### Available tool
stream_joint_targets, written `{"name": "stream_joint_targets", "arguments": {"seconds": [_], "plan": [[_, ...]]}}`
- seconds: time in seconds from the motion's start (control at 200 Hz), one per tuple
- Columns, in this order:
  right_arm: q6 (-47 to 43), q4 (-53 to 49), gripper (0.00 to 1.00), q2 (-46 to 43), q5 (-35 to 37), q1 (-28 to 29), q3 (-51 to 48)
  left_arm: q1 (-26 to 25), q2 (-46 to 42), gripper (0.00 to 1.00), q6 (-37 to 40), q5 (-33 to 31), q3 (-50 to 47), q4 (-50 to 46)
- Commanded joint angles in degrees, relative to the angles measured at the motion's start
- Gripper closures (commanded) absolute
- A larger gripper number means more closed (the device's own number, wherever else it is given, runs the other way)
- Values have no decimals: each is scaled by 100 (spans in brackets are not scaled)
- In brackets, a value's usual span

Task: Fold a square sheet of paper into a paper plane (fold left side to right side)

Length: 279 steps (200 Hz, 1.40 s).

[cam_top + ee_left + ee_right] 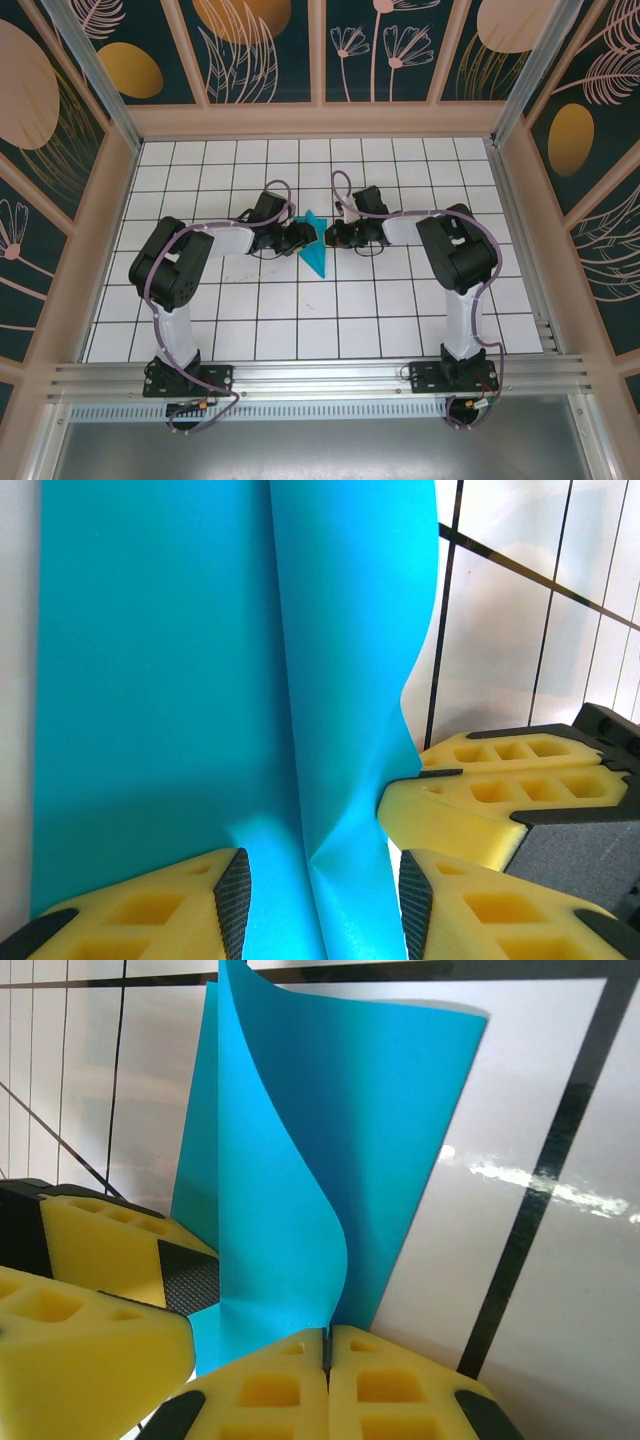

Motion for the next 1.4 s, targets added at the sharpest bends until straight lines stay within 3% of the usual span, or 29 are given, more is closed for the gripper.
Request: {"name": "stream_joint_targets", "arguments": {"seconds": [0.0,0.616,0.821,1.096,1.391], "plan": [[-163,-273,93,214,196,72,175,17,305,53,213,-452,-140,-373],[-152,-1062,93,443,724,159,197,20,-598,53,370,-405,214,-793],[-162,-1050,94,434,724,183,230,21,-228,68,114,289,299,-210],[-189,-1085,93,429,716,212,256,-9,191,70,47,574,585,-7],[-212,-1116,93,449,725,229,283,-11,568,70,96,271,717,-134]]}}
